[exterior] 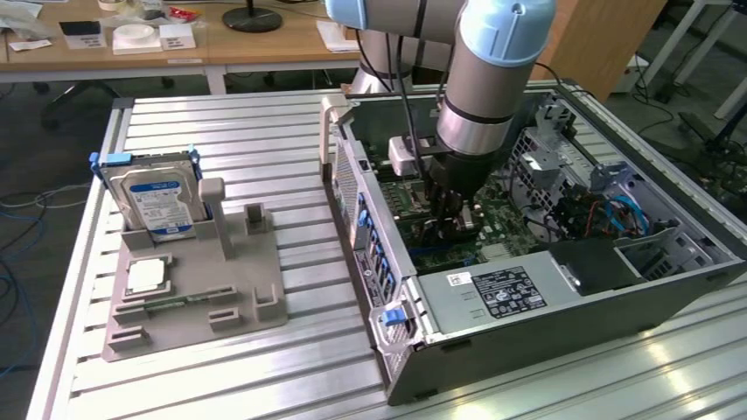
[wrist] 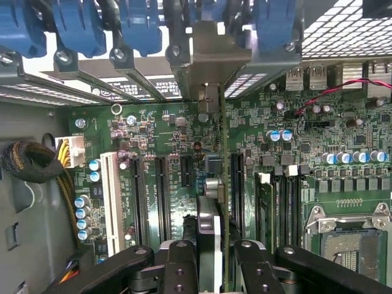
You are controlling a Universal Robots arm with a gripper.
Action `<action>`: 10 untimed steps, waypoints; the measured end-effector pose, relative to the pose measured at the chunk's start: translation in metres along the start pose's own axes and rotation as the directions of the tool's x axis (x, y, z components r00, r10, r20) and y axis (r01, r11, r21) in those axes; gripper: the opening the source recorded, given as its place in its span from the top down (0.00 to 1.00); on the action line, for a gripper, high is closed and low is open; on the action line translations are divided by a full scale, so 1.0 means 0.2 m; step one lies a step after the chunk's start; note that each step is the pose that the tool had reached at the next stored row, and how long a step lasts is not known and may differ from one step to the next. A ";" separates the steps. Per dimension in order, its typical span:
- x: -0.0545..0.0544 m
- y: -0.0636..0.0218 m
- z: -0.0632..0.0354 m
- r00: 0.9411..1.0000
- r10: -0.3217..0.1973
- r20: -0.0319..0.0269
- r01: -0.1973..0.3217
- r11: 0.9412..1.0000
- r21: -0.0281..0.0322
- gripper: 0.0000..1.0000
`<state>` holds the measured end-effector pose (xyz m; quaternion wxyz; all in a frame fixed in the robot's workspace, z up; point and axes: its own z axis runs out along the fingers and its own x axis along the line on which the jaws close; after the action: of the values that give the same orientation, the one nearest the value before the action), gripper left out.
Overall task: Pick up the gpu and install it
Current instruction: 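Insert the gpu into the slot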
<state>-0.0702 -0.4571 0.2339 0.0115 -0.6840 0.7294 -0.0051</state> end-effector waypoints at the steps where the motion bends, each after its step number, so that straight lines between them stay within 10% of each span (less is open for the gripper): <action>1: 0.00 0.000 0.002 1.000 0.000 0.000 0.000 1.000 0.000 0.72; 10: 0.00 0.001 0.022 1.000 0.000 -0.001 0.000 1.000 0.000 0.72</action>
<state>-0.0704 -0.4572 0.2294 0.0111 -0.6839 0.7295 -0.0051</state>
